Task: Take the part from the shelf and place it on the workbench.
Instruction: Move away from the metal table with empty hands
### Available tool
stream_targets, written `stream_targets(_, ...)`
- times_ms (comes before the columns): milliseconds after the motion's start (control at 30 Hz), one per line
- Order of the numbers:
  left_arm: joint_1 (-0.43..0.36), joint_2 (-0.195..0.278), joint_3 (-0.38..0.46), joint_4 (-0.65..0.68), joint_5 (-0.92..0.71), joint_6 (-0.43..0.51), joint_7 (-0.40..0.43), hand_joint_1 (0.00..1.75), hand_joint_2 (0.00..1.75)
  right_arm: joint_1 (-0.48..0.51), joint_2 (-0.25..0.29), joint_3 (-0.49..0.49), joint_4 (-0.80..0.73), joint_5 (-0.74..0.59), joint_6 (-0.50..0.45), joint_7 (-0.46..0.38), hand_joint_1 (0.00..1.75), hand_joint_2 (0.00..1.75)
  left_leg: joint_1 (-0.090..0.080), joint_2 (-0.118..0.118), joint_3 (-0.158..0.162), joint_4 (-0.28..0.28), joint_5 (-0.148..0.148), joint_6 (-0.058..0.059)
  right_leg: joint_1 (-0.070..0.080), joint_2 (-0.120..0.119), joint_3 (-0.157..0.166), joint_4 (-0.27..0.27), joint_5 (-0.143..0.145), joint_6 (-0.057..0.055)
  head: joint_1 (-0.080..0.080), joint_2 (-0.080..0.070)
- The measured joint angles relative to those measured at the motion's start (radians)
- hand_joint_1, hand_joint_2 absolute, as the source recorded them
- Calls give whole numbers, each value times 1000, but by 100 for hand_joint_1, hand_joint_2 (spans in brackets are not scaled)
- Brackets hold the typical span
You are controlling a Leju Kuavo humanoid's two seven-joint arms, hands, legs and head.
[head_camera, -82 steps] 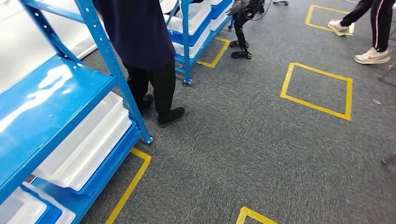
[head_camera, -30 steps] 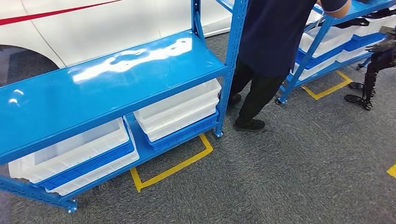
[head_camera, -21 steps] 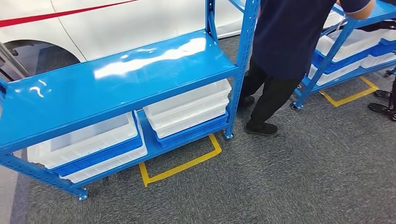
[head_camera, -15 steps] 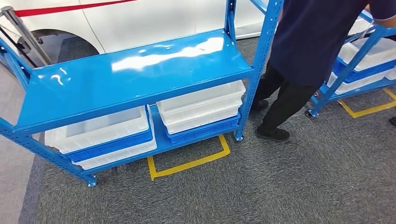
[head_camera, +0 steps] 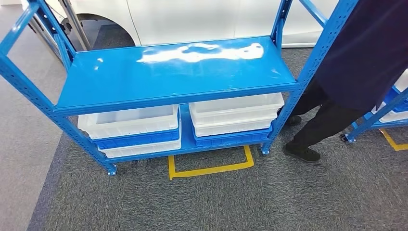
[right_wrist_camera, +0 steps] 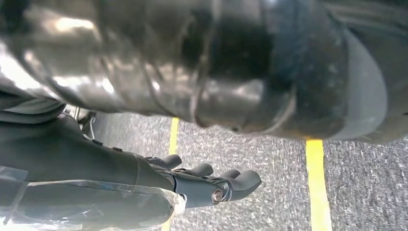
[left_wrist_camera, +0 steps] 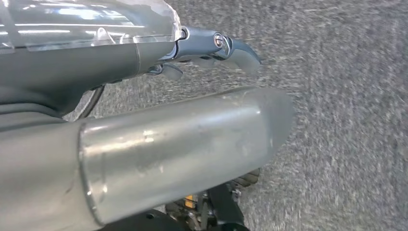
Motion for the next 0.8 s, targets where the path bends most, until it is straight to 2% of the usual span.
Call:
stream_targets(33,1,0,0,0,0,-1,0,0,0,1,-1,0,0,0,0,0,0,0,2,-13,-1,5,-2,-3,-4,8,28,-63,40,2,0,0)
stream_targets(100,0,0,0,0,0,-3,0,0,0,2,-2,-2,1,1,-1,1,0,0,2,-34,-7,19,-7,-16,-8,39,73,-169,83,2,0,0)
stream_targets(167,0,0,0,0,2,-5,0,0,0,0,-2,-5,1,1,-4,0,0,0,2,-48,-16,25,-8,-32,-4,53,80,-195,84,-6,-1,0)
stream_targets(233,2,0,0,0,4,-9,-1,0,0,-3,-2,-7,1,0,-11,-4,0,0,6,-51,-20,25,-7,-45,-2,40,80,-200,89,-21,-1,0)
stream_targets(300,3,0,0,0,9,-14,-6,0,0,-2,-2,-12,1,-7,-22,-14,0,0,7,-19,-38,63,-33,-53,-3,26,82,-208,94,-37,-1,0)
stream_targets(367,0,0,0,0,13,-18,-10,0,0,2,-2,-20,1,-12,-30,-20,0,0,7,22,-91,173,-92,-58,-1,11,81,-211,91,-49,-2,0)
stream_targets(400,-1,-1,0,0,13,-19,-11,0,0,3,-2,-24,1,-13,-32,-21,0,0,8,31,-124,240,-119,-60,1,4,80,-211,87,-52,-1,0)
stream_targets(433,-2,-1,0,0,14,-20,-12,0,0,5,-2,-27,1,-13,-33,-21,0,0,8,35,-149,291,-131,-62,4,-2,82,-211,81,-53,-1,0)
stream_targets(467,0,-1,0,0,14,-20,-13,0,0,6,-2,-28,1,-12,-33,-21,0,0,8,38,-158,311,-125,-61,6,-8,87,-211,77,-53,-1,0)
stream_targets(500,2,-1,1,0,14,-20,-13,0,0,7,-2,-29,1,-12,-34,-21,0,0,7,39,-149,293,-100,-59,7,-12,93,-211,71,-53,-1,0)
stream_targets(567,6,0,1,0,14,-20,-14,0,0,7,-2,-30,1,-9,-33,-21,0,0,3,44,-88,171,-29,-46,8,-19,110,-211,61,-49,-1,0)
stream_targets(600,6,1,1,0,14,-21,-14,0,0,7,-1,-31,1,-8,-33,-20,0,0,-2,50,-56,105,-13,-37,9,-22,117,-211,54,-44,-1,0)
stream_targets(633,4,2,1,0,14,-21,-15,0,0,7,-1,-31,1,-7,-33,-20,0,0,-7,55,-34,61,-11,-28,9,-26,122,-213,50,-39,-1,0)
stream_targets(667,3,3,1,0,14,-22,-15,0,0,6,-1,-31,1,-6,-32,-20,0,0,-11,59,-22,36,-21,-20,9,-29,129,-215,48,-32,-1,0)
stream_targets(733,5,3,1,0,13,-22,-16,0,0,4,-1,-32,1,-6,-32,-19,0,0,-11,56,3,11,-34,-8,7,-33,143,-212,53,-19,-2,0)
stream_targets(767,9,2,1,0,13,-23,-17,0,0,2,-1,-32,0,-6,-32,-19,0,0,-9,53,23,-3,-37,-4,6,-29,145,-194,58,-14,-1,0)
stream_targets(800,12,2,1,0,13,-23,-17,0,0,1,-1,-32,0,-6,-32,-18,0,0,-6,51,45,-14,-41,0,5,-23,132,-162,62,-9,-1,0)
